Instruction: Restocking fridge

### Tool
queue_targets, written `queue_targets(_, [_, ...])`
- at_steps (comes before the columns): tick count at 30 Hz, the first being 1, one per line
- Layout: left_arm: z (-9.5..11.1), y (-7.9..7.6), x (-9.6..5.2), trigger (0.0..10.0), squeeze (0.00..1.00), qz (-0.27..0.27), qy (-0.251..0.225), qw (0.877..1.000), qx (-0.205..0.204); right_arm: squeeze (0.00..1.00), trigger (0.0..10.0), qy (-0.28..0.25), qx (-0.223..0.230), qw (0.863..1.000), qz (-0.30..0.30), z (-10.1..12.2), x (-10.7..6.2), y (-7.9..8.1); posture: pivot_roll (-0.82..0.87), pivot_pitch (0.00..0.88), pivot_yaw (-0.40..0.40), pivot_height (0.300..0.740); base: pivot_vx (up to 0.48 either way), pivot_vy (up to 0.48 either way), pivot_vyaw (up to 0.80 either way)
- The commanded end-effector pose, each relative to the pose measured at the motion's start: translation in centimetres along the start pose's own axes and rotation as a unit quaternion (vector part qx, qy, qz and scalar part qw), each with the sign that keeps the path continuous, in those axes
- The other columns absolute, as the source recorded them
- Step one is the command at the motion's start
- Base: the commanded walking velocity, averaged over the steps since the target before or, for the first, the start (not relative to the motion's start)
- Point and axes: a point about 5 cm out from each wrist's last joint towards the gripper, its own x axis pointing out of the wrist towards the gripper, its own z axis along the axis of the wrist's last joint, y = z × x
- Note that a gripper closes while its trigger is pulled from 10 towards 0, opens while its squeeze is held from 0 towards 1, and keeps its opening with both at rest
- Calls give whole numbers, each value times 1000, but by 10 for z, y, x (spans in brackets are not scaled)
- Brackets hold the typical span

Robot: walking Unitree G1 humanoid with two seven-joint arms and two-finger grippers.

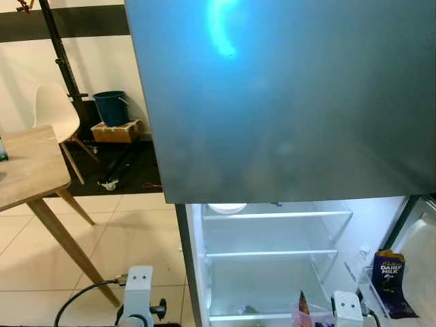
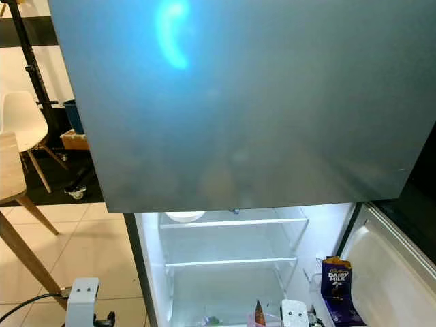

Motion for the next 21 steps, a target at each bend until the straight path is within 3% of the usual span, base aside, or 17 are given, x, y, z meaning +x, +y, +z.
queue_targets(1, [-5, -2, 0, 10000, 0, -2, 8, 1000, 2, 0, 10000, -6, -10, 1000, -13, 3, -1, -10, 36, 0, 13, 740, 0, 0, 0])
queue_targets(10, [-7, 2, -1, 10000, 0, 3, 9, 1000, 2, 0, 10000, -1, -24, 1000, 1, 1, -1, -5, 38, 2, -11, 740, 0, 0, 0])
queue_targets(15, [-6, 4, -2, 10000, 0, 12, 0, 1000, -23, 0, 10000, 5, -37, 999, 7, 1, 0, -4, 25, 17, -18, 740, 0, 0, 0])
queue_targets(21, [-9, 0, -2, 10000, 0, 3, 2, 1000, -21, 0, 10000, 2, -44, 999, 10, 3, 0, -6, 6, 37, 15, 740, 0, 0, 0])
